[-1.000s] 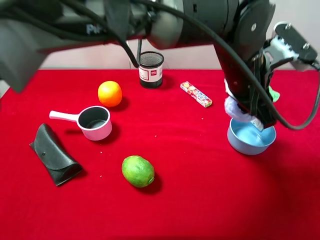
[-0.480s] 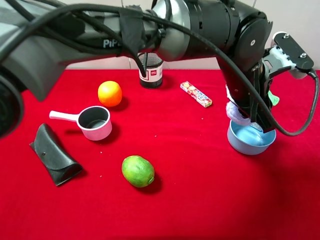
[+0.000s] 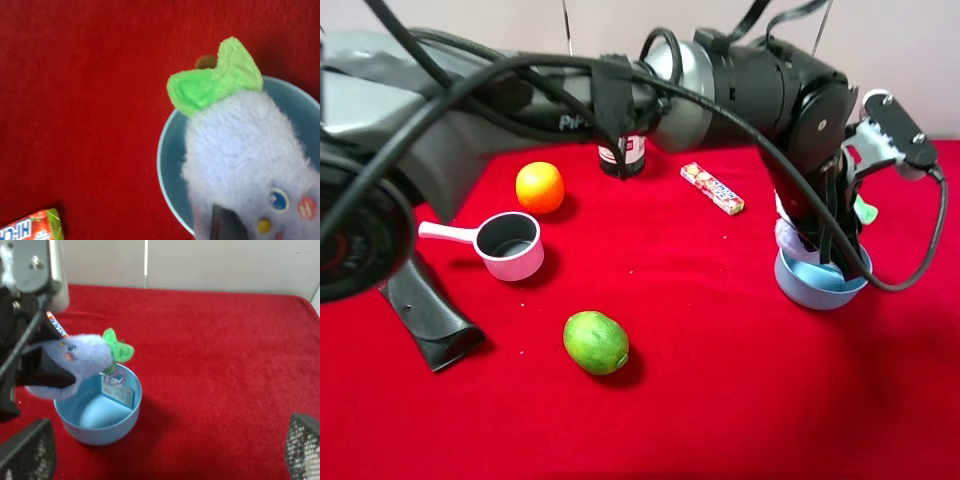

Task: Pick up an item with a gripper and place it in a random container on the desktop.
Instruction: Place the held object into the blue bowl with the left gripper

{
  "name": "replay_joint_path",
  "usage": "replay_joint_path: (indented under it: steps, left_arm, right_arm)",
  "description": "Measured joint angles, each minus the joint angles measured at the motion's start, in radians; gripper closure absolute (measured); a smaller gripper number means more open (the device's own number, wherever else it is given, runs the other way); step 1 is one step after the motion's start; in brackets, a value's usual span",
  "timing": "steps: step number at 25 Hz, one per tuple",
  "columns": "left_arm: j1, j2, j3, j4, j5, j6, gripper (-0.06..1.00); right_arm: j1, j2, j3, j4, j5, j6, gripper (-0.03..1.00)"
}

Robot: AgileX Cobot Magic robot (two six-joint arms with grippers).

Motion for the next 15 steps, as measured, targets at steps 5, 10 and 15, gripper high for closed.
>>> replay_joint_path:
  steps: [5, 10, 15]
  left_arm:
    - [0.000, 0.017, 0.000, -0.001, -0.026, 0.000, 0.54]
    - [-0.012, 0.029, 0.000, 0.000, -0.086, 0.000, 0.54]
    - [-0.020, 0.030, 0.000, 0.000, -0.122, 0.000, 0.54]
  right_arm:
    - [0.000, 0.000, 0.000, 0.000, 0.000, 0.000, 0.27]
    - [0.000, 0.000, 0.000, 0.000, 0.000, 0.000, 0.27]
    - [0.000, 0.000, 0.000, 0.000, 0.000, 0.000, 0.27]
